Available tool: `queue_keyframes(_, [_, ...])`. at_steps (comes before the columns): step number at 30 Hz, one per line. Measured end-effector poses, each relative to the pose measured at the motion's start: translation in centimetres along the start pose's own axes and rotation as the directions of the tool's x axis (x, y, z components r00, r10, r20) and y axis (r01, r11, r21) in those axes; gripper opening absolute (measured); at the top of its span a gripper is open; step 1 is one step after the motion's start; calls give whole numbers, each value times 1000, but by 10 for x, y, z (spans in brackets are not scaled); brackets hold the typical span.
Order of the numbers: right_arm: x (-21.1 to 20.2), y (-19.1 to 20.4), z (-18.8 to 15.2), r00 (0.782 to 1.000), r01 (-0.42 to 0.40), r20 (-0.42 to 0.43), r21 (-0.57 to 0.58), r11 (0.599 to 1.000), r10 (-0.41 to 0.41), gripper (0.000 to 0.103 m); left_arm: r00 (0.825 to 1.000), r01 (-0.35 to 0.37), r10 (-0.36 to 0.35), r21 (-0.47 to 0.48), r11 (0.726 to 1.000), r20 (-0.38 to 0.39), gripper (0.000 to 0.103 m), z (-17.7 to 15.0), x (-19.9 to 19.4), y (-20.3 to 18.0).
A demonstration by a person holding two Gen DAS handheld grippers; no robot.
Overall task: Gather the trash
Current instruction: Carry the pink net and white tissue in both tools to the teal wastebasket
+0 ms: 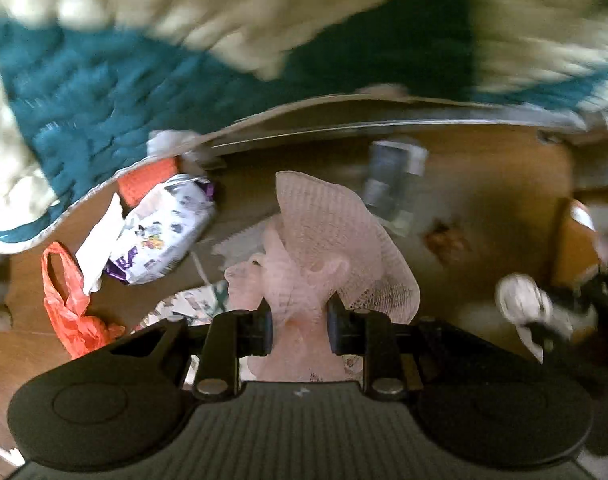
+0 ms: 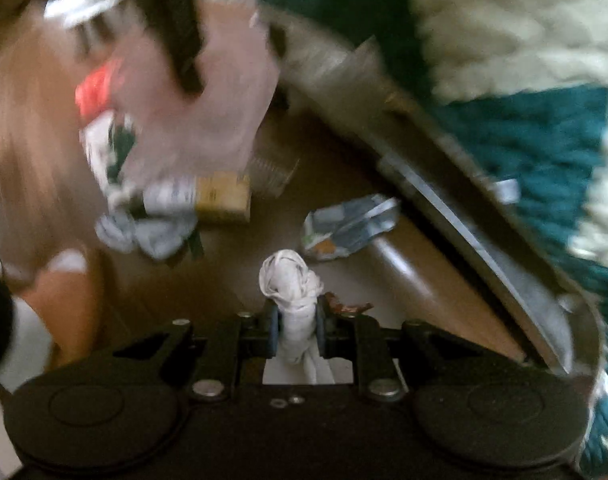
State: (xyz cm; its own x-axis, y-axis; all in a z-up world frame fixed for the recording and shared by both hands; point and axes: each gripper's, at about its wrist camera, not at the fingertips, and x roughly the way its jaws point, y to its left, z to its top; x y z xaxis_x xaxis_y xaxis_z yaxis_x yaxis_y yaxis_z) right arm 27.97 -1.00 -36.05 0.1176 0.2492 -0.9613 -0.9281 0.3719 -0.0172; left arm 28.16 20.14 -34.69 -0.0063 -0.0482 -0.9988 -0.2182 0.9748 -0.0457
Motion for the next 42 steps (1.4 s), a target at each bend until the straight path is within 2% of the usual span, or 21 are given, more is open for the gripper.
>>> queue_keyframes(5, [-87,-11,5,993,40,102,120,992,-53,17,996,0,-4,38,999,87,24,-19,-67,-33])
queue_keyframes(9, [-153,-18,-1,977,65,186,200,978,-103,17,980,-13,2,57,998,201,24,-33,-121,-59])
queue_keyframes(13, [-223,-23,-12,942,100,284,268,958,-177,17,951,-22,-7,92,996,309,24,-48,-176,-86])
queue_keyframes(16, [-282,-28,-26,899,128,361,327,936,-249,17,925,-28,-19,118,993,380,24,-57,-217,-109])
queue_keyframes(22, [-381,-40,-58,814,174,448,417,892,-369,17,845,-24,-85,196,980,528,24,-78,-301,-165])
queue_keyframes(29, [-482,-64,-108,680,213,520,534,818,-516,17,733,-56,-161,295,954,661,24,-89,-384,-246])
queue_keyframes(32, [-521,-79,-132,620,235,526,584,777,-582,17,684,-69,-204,340,938,701,24,-91,-416,-283])
queue_keyframes(38, [-583,-111,-176,520,273,494,678,683,-697,17,585,-75,-301,419,905,753,24,-89,-473,-357])
queue_keyframes(40, [-597,-121,-189,491,283,473,708,647,-732,17,559,-78,-330,444,892,761,25,-87,-488,-385])
queue_keyframes(42, [-615,-134,-209,464,284,445,745,604,-766,17,540,-81,-358,470,879,762,24,-84,-501,-413])
